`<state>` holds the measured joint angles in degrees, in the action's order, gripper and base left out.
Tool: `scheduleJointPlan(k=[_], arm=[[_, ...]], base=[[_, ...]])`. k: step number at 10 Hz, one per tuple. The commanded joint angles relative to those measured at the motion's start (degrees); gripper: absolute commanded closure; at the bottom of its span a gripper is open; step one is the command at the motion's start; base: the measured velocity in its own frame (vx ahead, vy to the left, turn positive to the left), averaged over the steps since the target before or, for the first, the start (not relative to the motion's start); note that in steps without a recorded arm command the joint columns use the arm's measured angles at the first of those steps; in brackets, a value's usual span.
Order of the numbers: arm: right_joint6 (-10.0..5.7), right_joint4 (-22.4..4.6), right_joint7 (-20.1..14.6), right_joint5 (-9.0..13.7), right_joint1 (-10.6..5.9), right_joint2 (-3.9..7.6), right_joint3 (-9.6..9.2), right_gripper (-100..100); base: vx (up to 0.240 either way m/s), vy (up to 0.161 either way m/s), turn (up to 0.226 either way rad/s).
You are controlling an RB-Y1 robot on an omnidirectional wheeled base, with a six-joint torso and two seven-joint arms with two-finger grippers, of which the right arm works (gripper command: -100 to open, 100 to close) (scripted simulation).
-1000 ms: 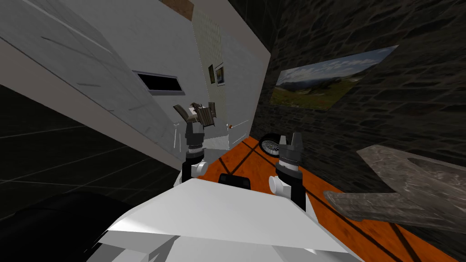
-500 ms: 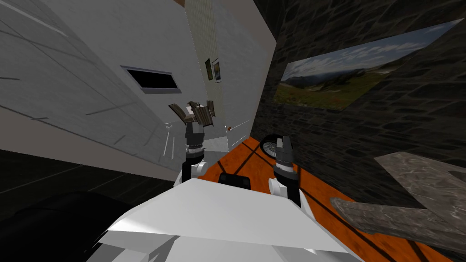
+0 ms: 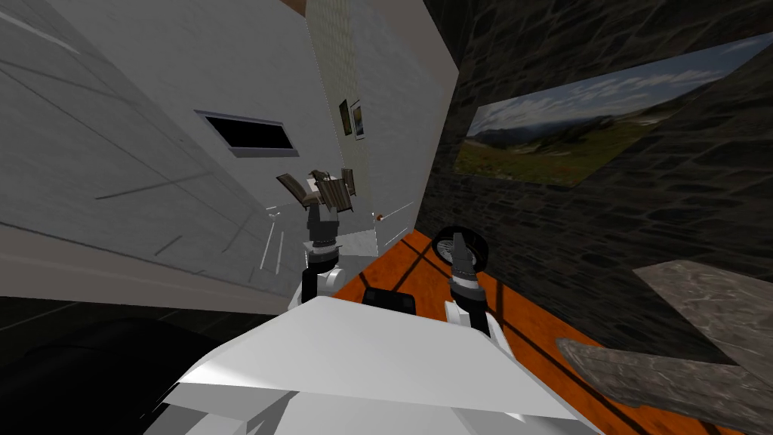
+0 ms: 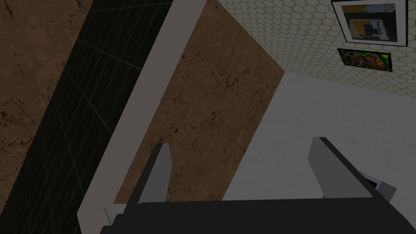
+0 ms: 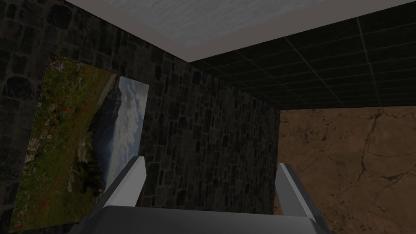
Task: Push the door open
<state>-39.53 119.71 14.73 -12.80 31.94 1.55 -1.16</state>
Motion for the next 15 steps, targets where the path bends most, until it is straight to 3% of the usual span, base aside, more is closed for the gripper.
scheduleJointPlan(k=[1, 15], arm=[[-1.06, -1.51, 1.23, -1.61, -0.03, 0.3, 0.11, -100], [-12.55, -16.04, 13.5, -18.08, 1.67, 1.69, 0.33, -100]], base=[[0.099, 0.008, -0.014], [0.104, 0.012, -0.016]])
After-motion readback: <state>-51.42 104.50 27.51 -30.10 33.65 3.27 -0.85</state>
